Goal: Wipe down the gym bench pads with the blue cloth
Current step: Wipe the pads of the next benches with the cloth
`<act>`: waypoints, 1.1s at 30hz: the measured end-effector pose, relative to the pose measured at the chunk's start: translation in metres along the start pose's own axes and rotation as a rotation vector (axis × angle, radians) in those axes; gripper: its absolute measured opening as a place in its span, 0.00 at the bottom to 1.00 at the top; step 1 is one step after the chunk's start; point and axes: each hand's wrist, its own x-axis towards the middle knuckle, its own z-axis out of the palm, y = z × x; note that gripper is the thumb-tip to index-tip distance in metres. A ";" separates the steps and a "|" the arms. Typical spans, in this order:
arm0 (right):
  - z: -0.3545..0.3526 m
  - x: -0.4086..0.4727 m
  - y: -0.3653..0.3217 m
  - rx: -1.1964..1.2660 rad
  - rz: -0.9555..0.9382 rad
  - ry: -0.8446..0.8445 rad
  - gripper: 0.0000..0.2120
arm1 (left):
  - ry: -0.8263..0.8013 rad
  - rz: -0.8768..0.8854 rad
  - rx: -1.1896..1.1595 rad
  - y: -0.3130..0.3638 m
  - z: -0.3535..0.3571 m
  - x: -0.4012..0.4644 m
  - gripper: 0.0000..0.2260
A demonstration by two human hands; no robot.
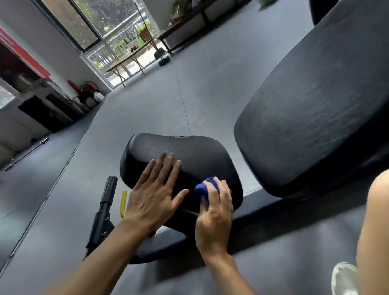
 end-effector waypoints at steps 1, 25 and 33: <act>0.004 -0.008 -0.008 -0.002 -0.078 -0.045 0.14 | 0.020 -0.033 -0.002 -0.004 0.000 -0.007 0.35; 0.097 0.017 -0.120 -0.442 -0.759 -0.189 0.18 | 0.492 -0.018 -0.754 -0.112 0.096 -0.053 0.33; 0.120 0.045 -0.165 -0.705 -0.683 -0.313 0.13 | 0.297 0.007 -0.934 -0.136 0.124 -0.029 0.38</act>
